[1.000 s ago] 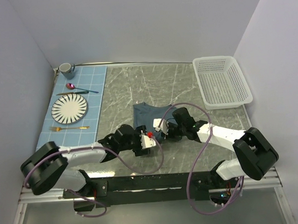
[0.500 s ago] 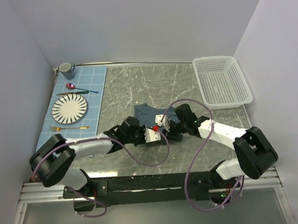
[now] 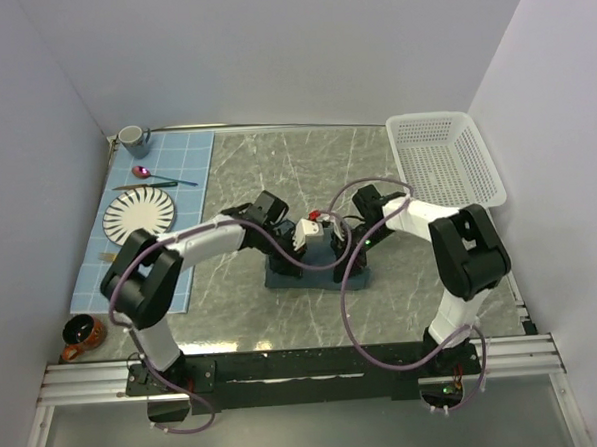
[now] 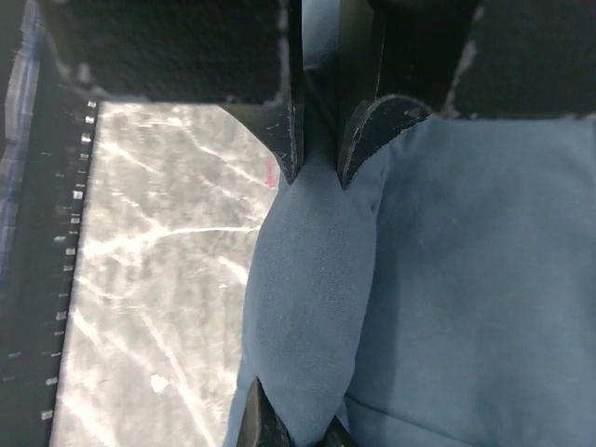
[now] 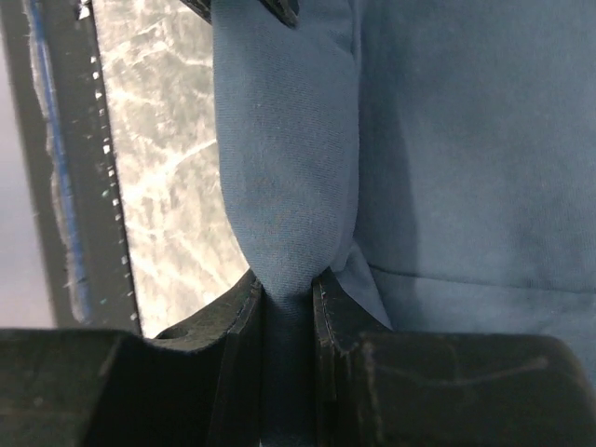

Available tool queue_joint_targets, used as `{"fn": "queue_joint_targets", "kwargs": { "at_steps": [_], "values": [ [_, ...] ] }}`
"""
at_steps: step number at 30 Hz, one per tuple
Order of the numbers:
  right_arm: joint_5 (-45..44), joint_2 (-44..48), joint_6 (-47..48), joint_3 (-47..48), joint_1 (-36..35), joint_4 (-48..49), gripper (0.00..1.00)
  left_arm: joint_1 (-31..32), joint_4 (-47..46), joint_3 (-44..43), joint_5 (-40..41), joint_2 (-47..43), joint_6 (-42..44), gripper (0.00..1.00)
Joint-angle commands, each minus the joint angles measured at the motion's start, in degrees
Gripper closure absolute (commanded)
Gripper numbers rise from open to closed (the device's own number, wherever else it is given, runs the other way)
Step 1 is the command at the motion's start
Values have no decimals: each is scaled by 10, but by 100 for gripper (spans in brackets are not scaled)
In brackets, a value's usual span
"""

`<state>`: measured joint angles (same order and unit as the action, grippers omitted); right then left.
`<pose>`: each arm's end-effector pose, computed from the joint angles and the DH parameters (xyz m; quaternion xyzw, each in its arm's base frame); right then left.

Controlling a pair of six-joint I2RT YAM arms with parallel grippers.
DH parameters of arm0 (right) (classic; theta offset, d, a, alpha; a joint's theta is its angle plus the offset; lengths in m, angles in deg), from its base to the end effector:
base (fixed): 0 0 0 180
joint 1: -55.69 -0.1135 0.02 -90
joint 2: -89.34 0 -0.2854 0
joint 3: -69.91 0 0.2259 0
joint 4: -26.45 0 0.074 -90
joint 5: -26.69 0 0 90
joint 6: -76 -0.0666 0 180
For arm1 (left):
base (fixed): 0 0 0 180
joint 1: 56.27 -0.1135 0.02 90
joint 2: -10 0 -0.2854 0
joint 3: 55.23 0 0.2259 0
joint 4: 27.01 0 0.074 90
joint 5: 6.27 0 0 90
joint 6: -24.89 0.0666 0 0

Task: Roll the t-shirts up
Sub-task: Roll the T-shirt to the center of the board.

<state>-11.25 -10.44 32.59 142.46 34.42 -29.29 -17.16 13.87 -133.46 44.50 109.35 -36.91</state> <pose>0.2451 0.1518 0.1773 -0.5229 0.7291 0.4153 0.1497 0.2342 -0.2447 0.2028 0.5741 0.7158 -0.3459 0.1959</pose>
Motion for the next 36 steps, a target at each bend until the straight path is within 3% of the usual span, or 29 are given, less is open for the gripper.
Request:
{"fn": "queue_joint_targets", "kwargs": {
  "at_steps": [1, 8, 12, 18, 21, 26, 32, 34, 35, 36],
  "values": [
    [0, -62, 45, 44, 32, -134, 93, -26, 106, -62, -79, 63, 10, 91],
    [-21, -112, -10, 64, 55, -108, 92, -63, 143, -133, -77, 168, 12, 90],
    [-49, -135, -103, 89, 55, -76, 87, -72, 191, -194, -74, 244, 10, 88],
    [-50, -111, -190, 69, 97, -5, 62, -74, 244, -218, -90, 272, 33, 92],
    [-18, -37, -233, 42, 153, 40, 47, -75, 263, -214, -81, 264, 48, 91],
    [-34, 77, -283, -3, 205, 64, 41, -76, 302, -236, -75, 281, 59, 91],
    [-136, 346, -279, -136, 203, 146, 35, -75, 317, -262, -78, 303, 59, 90],
    [-169, 451, -225, -178, 165, 175, 26, -75, 314, -260, -79, 304, 52, 90],
    [-181, 484, -203, -218, 136, 186, 2, -75, 315, -256, -78, 302, 51, 90],
    [-202, 544, -181, -238, 105, 212, 0, -75, 309, -252, -75, 301, 49, 90]
  ]
}}
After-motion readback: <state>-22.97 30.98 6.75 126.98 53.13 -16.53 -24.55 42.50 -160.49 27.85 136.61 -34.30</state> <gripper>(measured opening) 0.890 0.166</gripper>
